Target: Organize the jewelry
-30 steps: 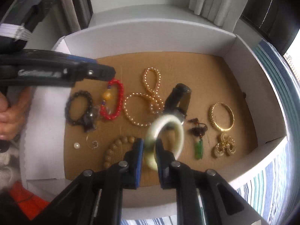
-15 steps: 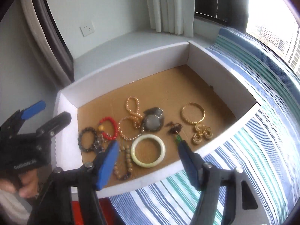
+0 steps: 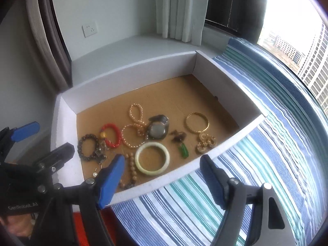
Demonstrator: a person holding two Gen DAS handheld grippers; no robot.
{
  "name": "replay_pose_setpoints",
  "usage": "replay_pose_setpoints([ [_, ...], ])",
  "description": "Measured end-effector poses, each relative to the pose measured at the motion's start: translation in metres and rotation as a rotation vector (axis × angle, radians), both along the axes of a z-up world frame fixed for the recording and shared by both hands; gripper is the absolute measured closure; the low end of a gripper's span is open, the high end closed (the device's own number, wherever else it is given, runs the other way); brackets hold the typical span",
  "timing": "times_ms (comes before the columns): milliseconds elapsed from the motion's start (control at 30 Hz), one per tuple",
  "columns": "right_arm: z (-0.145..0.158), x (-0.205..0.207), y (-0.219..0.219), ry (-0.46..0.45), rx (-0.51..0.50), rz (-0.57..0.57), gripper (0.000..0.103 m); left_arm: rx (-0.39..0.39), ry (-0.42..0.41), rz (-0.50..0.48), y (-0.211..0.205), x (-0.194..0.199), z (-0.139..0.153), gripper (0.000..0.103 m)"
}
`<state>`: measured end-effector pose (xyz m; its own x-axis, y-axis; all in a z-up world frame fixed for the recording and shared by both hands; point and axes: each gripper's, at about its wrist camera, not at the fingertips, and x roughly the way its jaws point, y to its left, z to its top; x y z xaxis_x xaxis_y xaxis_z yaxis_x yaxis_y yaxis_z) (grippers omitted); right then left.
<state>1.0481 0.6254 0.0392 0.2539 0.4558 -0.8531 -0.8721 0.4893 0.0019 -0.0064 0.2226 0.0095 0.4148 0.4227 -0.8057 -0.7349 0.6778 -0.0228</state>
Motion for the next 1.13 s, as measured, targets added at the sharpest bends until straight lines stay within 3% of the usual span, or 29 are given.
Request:
replay_pose_setpoints([
  [967, -0.004, 0.01, 0.003, -0.032, -0.009, -0.031, 0.024, 0.004, 0.027, 0.032, 0.004, 0.001, -0.002, 0.002],
  [1133, -0.006, 0.009, 0.005, -0.029, -0.017, -0.035, 0.024, 0.034, 0.013, 0.017, -0.002, 0.001, -0.002, 0.003],
])
